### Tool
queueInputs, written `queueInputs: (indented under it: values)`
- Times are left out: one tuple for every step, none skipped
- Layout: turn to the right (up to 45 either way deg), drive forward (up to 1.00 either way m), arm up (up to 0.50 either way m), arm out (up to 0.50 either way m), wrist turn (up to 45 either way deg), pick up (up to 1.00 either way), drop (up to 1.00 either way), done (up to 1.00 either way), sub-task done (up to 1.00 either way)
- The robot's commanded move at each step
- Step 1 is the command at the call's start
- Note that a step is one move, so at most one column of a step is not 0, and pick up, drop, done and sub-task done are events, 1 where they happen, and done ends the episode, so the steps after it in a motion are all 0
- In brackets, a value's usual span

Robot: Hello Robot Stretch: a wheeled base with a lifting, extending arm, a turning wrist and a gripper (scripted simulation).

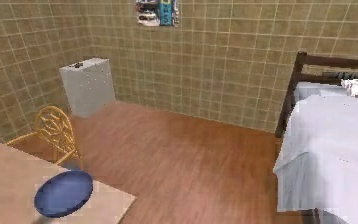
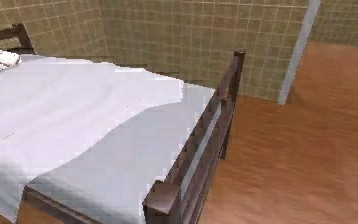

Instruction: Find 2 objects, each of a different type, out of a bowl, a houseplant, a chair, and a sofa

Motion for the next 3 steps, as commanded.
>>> queueInputs:
  values:
    - [9.0,0.0,0.0,0.0,0.0,0.0,0.0,0.0,0.0]
    - [0.0,0.45,0.0,0.0,0.0,0.0,0.0,0.0,0.0]
    - [-45.0,0.0,0.0,0.0,0.0,0.0,0.0,0.0,0.0]
